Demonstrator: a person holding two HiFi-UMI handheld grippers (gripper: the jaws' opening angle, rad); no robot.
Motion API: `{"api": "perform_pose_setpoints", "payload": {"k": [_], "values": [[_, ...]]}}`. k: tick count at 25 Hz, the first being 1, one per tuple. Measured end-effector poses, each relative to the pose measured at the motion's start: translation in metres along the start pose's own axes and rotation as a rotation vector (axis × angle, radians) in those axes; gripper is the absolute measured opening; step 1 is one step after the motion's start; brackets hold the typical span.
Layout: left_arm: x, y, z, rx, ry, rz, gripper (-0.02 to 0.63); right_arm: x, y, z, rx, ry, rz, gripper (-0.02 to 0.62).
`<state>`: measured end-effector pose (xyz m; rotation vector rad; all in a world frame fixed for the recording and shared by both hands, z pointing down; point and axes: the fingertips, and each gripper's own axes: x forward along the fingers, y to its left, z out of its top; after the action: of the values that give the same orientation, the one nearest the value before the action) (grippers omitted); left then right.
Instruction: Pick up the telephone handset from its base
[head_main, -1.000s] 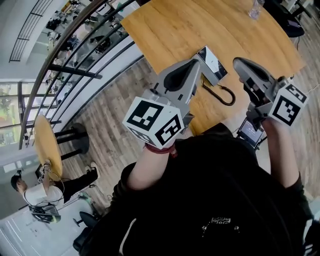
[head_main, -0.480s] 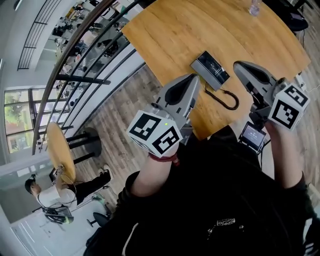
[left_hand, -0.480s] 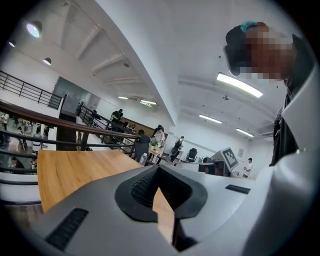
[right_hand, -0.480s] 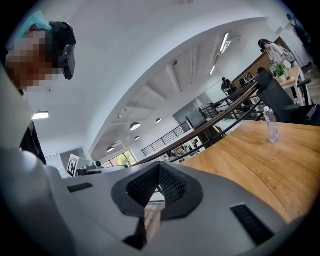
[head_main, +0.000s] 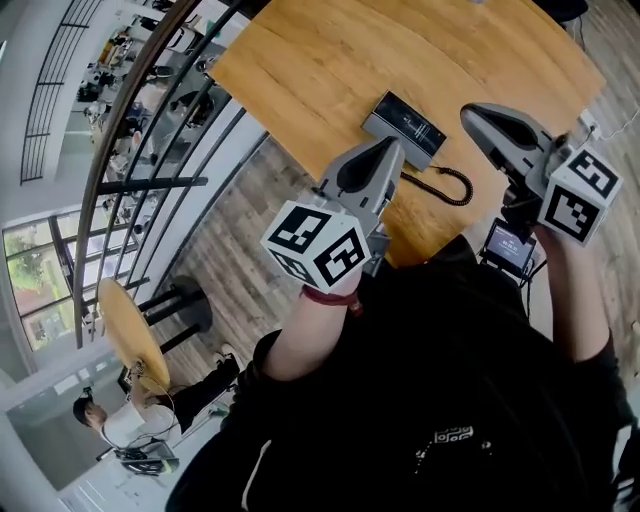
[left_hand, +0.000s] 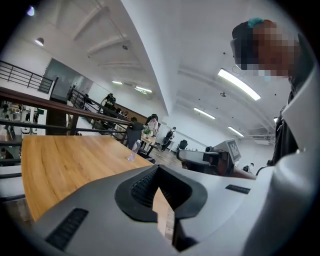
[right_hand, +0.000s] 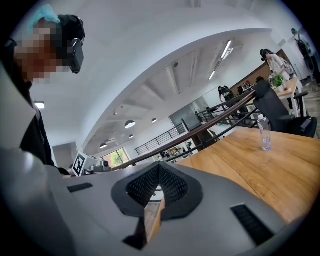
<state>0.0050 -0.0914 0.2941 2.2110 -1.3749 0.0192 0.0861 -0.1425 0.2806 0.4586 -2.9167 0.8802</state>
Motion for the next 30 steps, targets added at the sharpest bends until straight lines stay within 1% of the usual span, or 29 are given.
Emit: {"api": "perform_pose_setpoints", "payload": {"k": [2,5,7,9,11,14,16,18,22,24,25,26,27,30], "values": [[0.005,0.004,-0.007,-0.043,0.017,-0.027,0.005,0.002,-0.003,-0.002,0.022,0.012,-0.016,0.017],[0.016,0.017,-0.007,-0.145,0.013,-0.088,0.005,0.013,-0.015,0.002,0.036,0.019,-0.026,0.017],[0.021,0.026,-0.010,-0.195,0.011,-0.103,0.005,0.019,-0.021,-0.003,0.047,0.036,-0.032,0.017],[0.022,0.033,-0.019,-0.222,0.023,-0.098,0.005,0.020,-0.026,-0.009,0.067,0.056,-0.040,0.017],[0.025,0.041,-0.022,-0.245,0.032,-0.103,0.005,0.026,-0.029,-0.007,0.072,0.059,-0.043,0.017],[0.024,0.045,-0.019,-0.310,0.013,-0.170,0.005,0.037,-0.029,-0.007,0.071,0.071,-0.047,0.017],[0.025,0.050,-0.016,-0.325,-0.002,-0.193,0.005,0.043,-0.031,-0.008,0.070,0.084,-0.050,0.017],[0.027,0.056,-0.019,-0.341,0.000,-0.187,0.005,0.046,-0.033,-0.010,0.071,0.094,-0.055,0.017],[0.029,0.074,-0.035,-0.378,-0.002,-0.139,0.006,0.048,-0.036,-0.015,0.082,0.110,-0.068,0.017],[0.031,0.080,-0.039,-0.392,-0.007,-0.133,0.006,0.051,-0.038,-0.016,0.080,0.117,-0.069,0.017],[0.032,0.082,-0.041,-0.401,-0.006,-0.138,0.093,0.054,-0.038,-0.018,0.077,0.122,-0.069,0.017],[0.033,0.085,-0.045,-0.407,0.002,-0.140,0.132,0.057,-0.038,-0.020,0.078,0.126,-0.071,0.017],[0.034,0.089,-0.053,-0.409,0.020,-0.132,0.133,0.059,-0.038,-0.023,0.083,0.131,-0.074,0.017],[0.039,0.105,-0.083,-0.419,0.084,-0.073,0.133,0.062,-0.038,-0.028,0.096,0.138,-0.089,0.017]]}}
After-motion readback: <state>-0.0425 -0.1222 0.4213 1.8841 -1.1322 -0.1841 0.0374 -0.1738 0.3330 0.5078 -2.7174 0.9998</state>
